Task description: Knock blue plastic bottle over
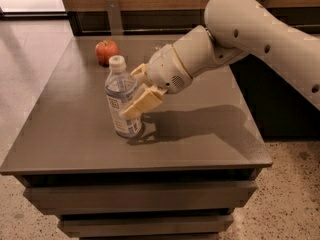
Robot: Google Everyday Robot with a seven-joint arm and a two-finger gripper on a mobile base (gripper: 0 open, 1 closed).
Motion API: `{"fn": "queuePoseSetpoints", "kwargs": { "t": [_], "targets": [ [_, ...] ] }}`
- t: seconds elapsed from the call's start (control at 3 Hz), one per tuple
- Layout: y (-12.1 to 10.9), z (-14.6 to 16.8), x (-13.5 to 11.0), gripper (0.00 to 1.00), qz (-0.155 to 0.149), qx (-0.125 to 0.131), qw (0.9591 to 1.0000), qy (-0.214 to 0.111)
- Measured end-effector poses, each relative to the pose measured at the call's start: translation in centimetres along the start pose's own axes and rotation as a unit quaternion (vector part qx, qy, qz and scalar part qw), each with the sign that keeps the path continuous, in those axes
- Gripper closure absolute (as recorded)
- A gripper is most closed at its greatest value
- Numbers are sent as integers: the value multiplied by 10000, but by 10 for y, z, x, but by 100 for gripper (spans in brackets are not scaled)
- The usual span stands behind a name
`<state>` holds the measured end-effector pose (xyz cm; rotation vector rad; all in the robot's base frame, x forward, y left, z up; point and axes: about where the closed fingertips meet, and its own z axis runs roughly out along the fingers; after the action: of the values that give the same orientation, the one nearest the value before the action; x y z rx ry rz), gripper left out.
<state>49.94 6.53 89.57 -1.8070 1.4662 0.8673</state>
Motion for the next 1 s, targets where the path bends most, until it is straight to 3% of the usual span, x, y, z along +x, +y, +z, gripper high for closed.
{"fn": "queuePoseSetpoints", "kwargs": {
  "t": [0.33,0.67,1.0],
  "targets": [
    [-7,-8,3,88,31,101,9999,21],
    [-21,-28,4,100,14,379,9993,41],
    [-36,-47,2,100,-54,698,9975,50]
  ]
}}
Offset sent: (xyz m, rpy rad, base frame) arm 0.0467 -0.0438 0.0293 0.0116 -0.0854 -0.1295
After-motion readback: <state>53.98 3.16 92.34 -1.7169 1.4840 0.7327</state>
